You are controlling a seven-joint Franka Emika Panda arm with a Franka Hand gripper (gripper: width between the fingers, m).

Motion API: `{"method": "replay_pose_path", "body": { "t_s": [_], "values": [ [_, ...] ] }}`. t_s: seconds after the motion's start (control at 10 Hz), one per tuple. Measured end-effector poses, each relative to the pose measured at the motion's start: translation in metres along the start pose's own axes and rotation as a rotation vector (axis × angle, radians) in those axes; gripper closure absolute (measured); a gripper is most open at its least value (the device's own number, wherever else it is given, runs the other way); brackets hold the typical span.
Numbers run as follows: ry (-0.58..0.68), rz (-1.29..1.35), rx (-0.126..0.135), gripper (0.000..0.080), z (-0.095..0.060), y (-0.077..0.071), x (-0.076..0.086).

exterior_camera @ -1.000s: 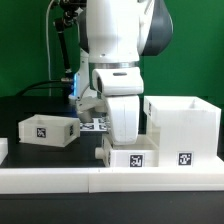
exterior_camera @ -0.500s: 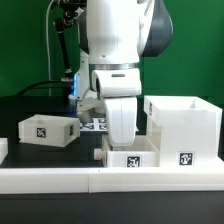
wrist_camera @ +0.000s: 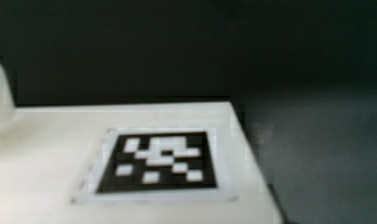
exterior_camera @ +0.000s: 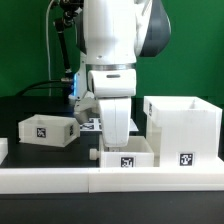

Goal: Assemble drawer

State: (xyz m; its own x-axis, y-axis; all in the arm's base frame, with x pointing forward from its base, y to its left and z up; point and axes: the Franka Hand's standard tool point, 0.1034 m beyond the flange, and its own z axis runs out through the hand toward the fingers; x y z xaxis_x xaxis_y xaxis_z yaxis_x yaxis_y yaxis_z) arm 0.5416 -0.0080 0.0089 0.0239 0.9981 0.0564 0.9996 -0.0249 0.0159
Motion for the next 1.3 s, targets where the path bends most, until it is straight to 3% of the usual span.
{"method": "replay_pose_path", "body": {
  "t_s": [0.1, 0.3, 0.5, 0.9, 1.3],
  "values": [
    [0.001, -0.035, 0.000, 0.0758, 0.000, -0.001, -0.012],
    [0.006, -0.041, 0.001, 0.0758, 0.001, -0.001, -0.016],
    [0.061, -0.041, -0.005, 0.0758, 0.001, -0.002, -0.033],
    [0.060, -0.019, -0.015, 0.0758, -0.004, 0.006, -0.010],
    [0.058, -0.019, -0.012, 0.0758, -0.003, 0.005, -0.010]
  ]
}}
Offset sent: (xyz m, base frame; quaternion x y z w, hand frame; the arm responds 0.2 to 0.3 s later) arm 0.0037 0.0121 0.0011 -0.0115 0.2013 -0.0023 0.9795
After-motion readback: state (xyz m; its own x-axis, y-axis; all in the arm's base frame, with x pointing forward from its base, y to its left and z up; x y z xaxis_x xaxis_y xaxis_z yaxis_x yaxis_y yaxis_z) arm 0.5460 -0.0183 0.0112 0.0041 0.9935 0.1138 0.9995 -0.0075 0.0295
